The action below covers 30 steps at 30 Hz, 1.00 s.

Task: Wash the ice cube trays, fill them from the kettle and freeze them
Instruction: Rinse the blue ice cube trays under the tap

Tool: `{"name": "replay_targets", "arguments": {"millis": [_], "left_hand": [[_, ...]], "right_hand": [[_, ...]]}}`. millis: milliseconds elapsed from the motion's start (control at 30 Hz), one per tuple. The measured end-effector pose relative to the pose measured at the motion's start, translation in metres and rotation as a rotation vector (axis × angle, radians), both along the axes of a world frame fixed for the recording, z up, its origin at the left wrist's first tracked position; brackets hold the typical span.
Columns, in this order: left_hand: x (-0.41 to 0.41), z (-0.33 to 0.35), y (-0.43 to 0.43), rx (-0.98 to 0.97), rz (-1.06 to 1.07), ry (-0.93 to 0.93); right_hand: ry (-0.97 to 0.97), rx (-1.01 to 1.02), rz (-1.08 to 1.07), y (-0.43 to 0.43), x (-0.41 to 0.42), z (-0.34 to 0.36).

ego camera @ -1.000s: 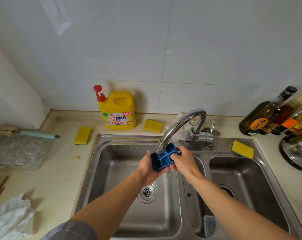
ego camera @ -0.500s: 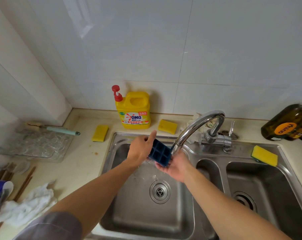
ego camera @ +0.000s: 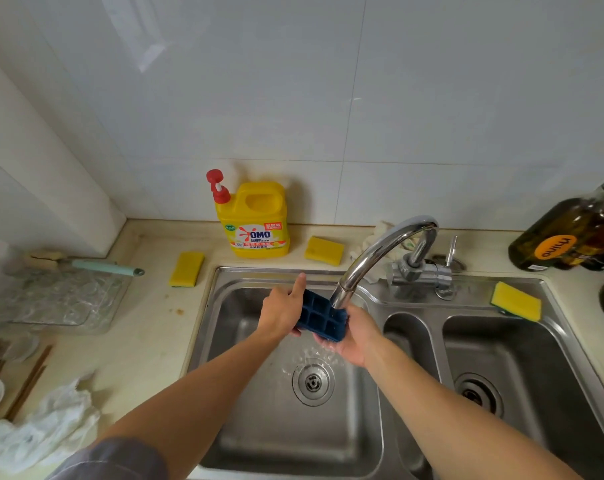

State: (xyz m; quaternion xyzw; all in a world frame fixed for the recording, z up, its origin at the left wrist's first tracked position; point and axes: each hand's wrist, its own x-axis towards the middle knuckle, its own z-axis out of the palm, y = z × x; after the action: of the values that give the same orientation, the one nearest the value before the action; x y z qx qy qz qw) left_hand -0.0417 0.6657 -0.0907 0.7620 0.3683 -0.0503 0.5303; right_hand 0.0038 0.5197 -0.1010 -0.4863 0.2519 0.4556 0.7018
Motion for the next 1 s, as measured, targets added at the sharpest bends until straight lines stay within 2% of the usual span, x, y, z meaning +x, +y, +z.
{"name": "replay_targets", "arguments": {"millis": [200, 467, 700, 833, 900, 1000], "left_hand": [[0.002, -0.011, -0.007, -0.129, 0.054, 0.001], [0.01, -0.028, -0.028, -0.451, 0.144, 0.029], [0.01, -0.03, -0.058, -0.713, 0.166, 0.081], [0.014, -0.027, -0.061, -0.913, 0.222, 0.007], [0.019, -0.023, -0.059, -0.885, 0.249, -0.066], [0.025, -0.019, -0.055, -0.632, 0.203, -0.168]], "right_hand": [[0.002, -0.025, -0.007, -0.01, 0.004, 0.001], [-0.048, -0.136, -0.022, -0.034, 0.02, 0.013], [-0.15, -0.226, 0.002, -0.06, 0.021, 0.017], [-0.264, -0.246, 0.026, -0.062, 0.017, 0.019], [-0.265, -0.182, -0.018, -0.061, 0.014, 0.021], [-0.204, -0.102, -0.076, -0.059, 0.01, 0.021]]}}
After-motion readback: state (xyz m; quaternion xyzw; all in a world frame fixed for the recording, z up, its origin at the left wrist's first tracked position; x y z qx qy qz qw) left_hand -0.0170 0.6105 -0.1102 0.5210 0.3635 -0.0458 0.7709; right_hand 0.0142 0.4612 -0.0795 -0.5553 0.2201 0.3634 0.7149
